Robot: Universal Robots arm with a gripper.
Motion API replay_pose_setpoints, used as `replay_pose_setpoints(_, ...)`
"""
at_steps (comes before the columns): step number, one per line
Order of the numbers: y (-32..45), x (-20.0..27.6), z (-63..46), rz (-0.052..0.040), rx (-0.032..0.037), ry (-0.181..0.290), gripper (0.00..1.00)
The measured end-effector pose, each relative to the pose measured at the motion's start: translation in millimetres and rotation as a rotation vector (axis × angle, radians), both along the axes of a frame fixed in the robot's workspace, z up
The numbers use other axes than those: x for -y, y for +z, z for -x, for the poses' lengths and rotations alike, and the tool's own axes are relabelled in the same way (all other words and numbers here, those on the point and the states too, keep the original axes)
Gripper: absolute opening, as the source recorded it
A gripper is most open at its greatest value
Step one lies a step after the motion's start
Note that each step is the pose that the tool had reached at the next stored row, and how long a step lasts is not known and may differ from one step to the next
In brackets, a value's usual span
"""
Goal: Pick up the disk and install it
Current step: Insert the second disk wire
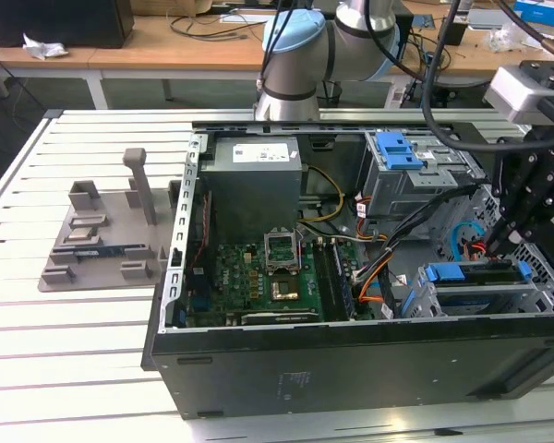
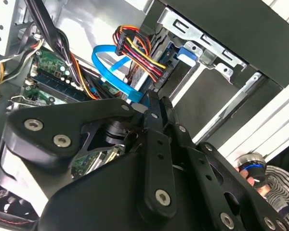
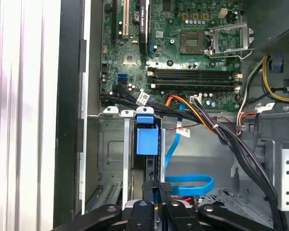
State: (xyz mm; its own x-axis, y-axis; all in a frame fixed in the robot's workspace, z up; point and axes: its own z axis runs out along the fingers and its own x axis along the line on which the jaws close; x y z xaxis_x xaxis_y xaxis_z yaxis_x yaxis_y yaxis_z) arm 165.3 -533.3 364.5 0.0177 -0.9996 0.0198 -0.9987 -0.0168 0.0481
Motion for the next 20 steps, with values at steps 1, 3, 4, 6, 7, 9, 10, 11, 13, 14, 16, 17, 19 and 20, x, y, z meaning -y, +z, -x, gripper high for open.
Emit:
replay_pose_setpoints(1,-1.4,0.0,0.1,0.0003,0.0,0.006,0.16)
replay_pose_setpoints(3,-4.8,0.0,0.2,0.0006,0.0001,0.018,0.16)
replay_pose_setpoints(4,-6.7,0.0,0.2,0.0007,0.0,0.025,0.16)
replay_pose_setpoints(6,-9.4,0.0,0.3,0.0011,0.0,0.038,0.16)
replay_pose_setpoints(7,-11.0,0.0,0.3,0.0011,0.0,0.045,0.16)
replay_pose_setpoints(9,-14.2,0.0,0.4,0.0011,0.0,0.059,0.16)
replay_pose_setpoints(10,-15.6,0.0,0.3,0.0011,0.0,0.065,0.16)
replay_pose_setpoints(11,-16.5,0.0,0.3,0.0011,0.0,0.067,0.16)
replay_pose_setpoints(13,-17.8,0.0,0.3,0.0011,0.0001,0.067,0.16)
replay_pose_setpoints(14,-18.4,0.0,0.3,0.001,0.0001,0.067,0.16)
replay_pose_setpoints(16,-19.6,0.0,0.7,0.0014,0.0002,0.067,0.16)
replay_pose_setpoints(17,-20.4,0.0,1.2,0.001,0.0002,0.067,0.16)
replay_pose_setpoints(19,-20.9,0.0,1.9,0.0013,0.0001,0.067,0.16)
replay_pose_setpoints(20,-21.2,0.0,2.0,0.0011,0.0001,0.067,0.16)
